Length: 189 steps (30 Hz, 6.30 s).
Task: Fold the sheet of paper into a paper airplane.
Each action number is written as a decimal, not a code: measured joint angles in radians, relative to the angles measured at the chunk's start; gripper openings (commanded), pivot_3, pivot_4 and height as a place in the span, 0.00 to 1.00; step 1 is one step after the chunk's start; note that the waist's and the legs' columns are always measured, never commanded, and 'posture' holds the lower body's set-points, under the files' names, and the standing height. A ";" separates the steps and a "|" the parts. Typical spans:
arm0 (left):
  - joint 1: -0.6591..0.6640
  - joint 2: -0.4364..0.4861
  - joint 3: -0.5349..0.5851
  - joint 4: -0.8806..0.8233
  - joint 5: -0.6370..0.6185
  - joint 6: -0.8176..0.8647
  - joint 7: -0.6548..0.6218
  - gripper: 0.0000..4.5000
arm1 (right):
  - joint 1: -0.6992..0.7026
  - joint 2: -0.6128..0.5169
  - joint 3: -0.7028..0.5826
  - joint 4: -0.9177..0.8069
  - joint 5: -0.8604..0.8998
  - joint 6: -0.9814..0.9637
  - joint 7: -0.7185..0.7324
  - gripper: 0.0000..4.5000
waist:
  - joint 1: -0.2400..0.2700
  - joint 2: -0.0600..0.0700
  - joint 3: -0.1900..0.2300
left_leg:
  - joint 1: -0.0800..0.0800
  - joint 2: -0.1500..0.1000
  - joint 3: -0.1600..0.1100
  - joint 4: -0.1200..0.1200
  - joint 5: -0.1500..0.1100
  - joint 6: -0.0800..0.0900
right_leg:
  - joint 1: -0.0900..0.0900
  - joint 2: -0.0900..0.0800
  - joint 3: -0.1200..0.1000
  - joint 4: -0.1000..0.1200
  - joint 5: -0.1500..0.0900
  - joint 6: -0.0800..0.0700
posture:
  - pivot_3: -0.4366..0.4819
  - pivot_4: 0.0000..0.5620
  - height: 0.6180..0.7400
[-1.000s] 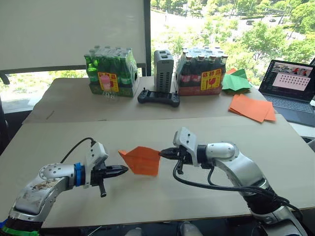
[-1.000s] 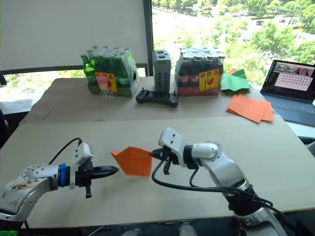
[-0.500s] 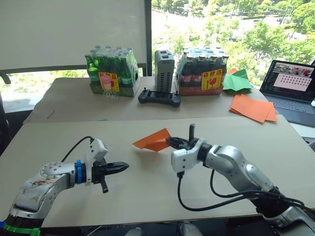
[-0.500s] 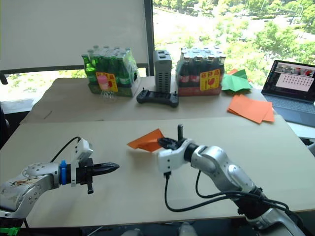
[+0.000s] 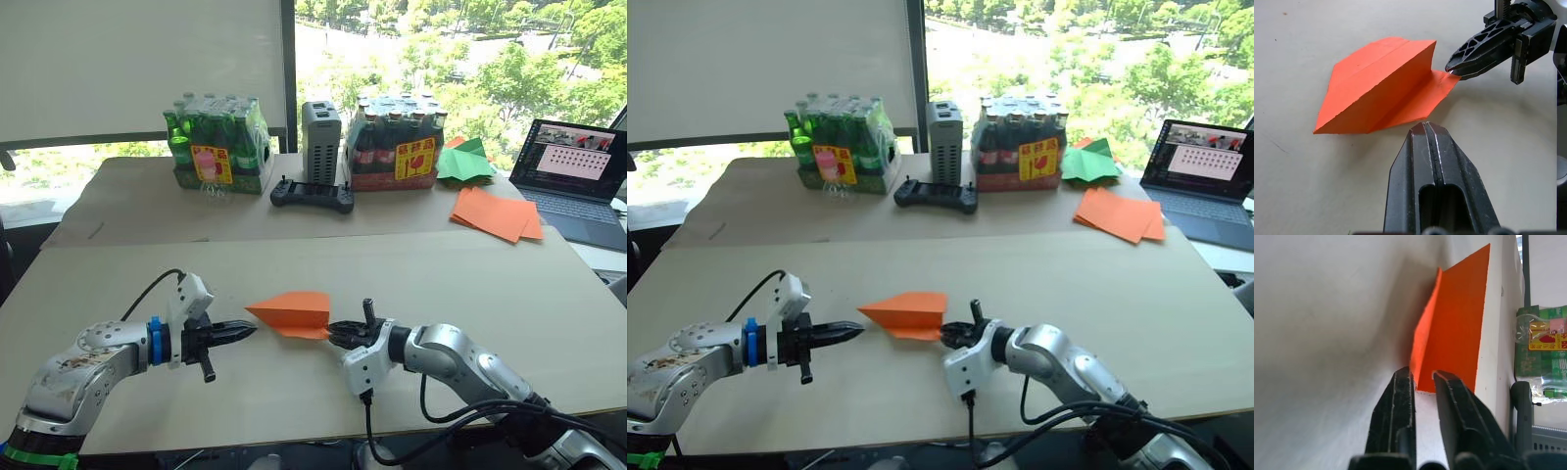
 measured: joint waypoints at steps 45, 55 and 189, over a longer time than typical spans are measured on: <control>-0.450 -0.175 -0.296 0.392 0.255 -0.240 -0.062 0.00 | -0.074 0.287 -0.044 -0.285 0.573 1.191 0.194 0.00 | -0.009 -0.001 -0.001 | -0.002 0.002 -0.001 0.002 0.000 -0.002 | -0.003 0.003 0.000 0.002 0.002 -0.003 | 0.48 0.27 0.66; -0.469 -0.180 -0.299 0.442 0.312 -0.285 -0.107 0.00 | -0.105 0.254 -0.010 -0.215 0.556 1.207 0.115 0.00 | 0.003 -0.001 -0.001 | -0.003 0.000 -0.001 0.004 0.000 -0.001 | -0.003 0.002 0.000 0.002 0.002 -0.002 | 0.48 0.27 0.66; -0.157 -0.014 -0.291 0.230 0.394 -0.287 -0.121 0.00 | 0.033 0.175 -0.042 0.023 0.485 0.379 0.191 0.01 | -0.003 -0.001 -0.001 | -0.001 0.002 -0.001 0.011 -0.002 -0.001 | -0.002 0.004 0.000 0.010 0.001 -0.001 | 0.48 0.27 0.66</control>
